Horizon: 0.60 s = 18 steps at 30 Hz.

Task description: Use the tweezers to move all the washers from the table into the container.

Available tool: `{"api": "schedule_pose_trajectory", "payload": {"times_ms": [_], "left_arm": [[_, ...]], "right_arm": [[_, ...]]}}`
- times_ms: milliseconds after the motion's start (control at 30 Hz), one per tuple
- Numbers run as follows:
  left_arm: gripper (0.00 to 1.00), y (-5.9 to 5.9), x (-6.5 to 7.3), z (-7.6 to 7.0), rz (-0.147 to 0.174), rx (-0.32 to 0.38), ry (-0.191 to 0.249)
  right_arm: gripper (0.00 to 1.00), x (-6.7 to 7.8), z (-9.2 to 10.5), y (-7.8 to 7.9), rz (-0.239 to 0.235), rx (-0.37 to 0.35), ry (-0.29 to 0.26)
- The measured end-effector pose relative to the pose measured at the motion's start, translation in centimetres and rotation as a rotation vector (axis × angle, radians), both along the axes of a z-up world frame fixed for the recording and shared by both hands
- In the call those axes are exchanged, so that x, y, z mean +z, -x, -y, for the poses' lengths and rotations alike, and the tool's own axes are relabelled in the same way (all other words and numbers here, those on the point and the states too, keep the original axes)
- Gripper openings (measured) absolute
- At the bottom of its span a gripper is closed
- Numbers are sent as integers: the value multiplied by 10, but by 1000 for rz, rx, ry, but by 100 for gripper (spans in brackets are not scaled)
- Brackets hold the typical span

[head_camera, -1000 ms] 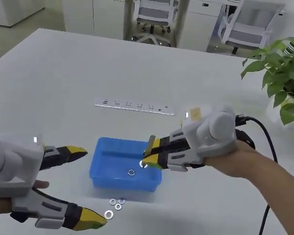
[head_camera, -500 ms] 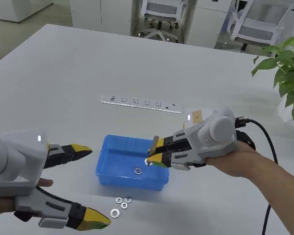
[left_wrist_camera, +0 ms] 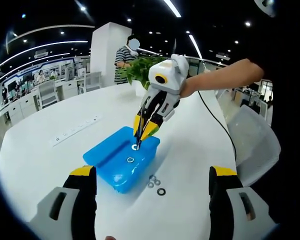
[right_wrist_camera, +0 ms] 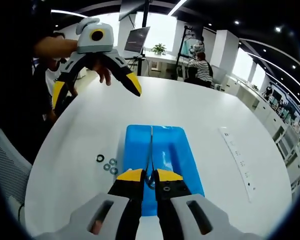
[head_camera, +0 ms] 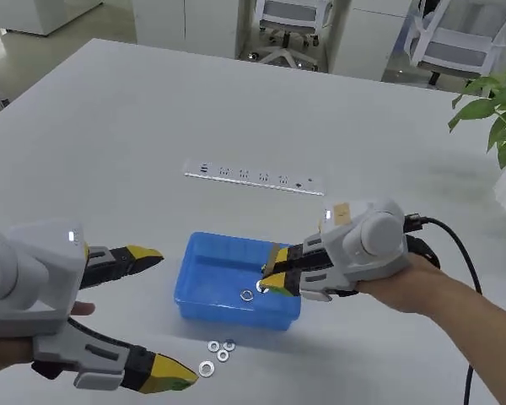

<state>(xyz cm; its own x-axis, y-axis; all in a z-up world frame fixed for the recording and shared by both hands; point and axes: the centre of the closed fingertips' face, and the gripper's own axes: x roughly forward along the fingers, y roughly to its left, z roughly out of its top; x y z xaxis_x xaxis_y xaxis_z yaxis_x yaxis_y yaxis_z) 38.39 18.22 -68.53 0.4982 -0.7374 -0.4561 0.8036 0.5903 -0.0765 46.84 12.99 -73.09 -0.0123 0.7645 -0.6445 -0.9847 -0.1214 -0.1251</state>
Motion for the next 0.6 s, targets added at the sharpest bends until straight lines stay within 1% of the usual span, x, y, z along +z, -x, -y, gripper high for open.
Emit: {"api": "schedule_pose_trajectory", "payload": {"times_ms": [200,333,433,600], "left_arm": [[97,-4,0,1,3,-2,6],[93,-8,1,6,8,-18,17],[90,-12,0,10,7,-32,15],[80,-22,2,17,20,-56,8]], "right_arm": [[9,-10,0,-1,-18,-1,9],[9,-15,0,-2,-25,-2,16],[10,-17,1,-3,-29,-5,16],[10,-22,1,-3,-37,-6,23]]}}
